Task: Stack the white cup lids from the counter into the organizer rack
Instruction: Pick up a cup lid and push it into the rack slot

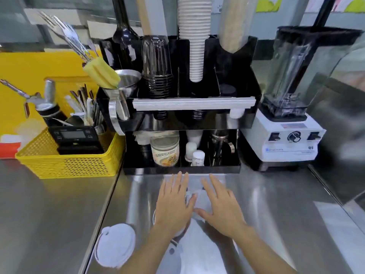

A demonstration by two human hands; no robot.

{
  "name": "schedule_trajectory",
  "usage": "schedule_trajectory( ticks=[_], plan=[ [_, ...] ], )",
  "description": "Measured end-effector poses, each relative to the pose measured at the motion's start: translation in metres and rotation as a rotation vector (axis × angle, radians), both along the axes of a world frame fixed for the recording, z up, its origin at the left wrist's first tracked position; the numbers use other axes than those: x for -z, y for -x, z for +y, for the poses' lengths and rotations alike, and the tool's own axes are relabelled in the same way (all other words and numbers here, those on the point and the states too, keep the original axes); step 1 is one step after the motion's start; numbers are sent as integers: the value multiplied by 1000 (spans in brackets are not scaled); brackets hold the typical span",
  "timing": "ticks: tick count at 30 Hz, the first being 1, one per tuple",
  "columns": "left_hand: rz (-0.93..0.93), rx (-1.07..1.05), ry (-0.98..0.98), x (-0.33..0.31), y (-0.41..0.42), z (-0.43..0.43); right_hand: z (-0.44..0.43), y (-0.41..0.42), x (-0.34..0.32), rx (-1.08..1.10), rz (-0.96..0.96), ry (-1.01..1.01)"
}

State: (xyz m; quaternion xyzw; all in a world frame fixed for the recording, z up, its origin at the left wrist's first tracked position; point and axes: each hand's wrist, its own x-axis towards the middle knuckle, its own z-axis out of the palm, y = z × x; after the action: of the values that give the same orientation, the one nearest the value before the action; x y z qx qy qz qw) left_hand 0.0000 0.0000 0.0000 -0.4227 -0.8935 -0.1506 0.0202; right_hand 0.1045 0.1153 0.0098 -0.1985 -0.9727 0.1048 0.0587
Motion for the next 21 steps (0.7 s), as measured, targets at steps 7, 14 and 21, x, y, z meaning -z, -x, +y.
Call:
schedule_trajectory(
  ticks=[7,14,21],
  plan=[
    [-166,9,298,14,-8,-2,2,0,27,-48,-119,185],
    [-504,-44,-16,-1,-9,2,4,8,15,5,0,319],
    [-1082,-231,-636,-68,9,23,15,15,-51,-3,336,277]
  ],
)
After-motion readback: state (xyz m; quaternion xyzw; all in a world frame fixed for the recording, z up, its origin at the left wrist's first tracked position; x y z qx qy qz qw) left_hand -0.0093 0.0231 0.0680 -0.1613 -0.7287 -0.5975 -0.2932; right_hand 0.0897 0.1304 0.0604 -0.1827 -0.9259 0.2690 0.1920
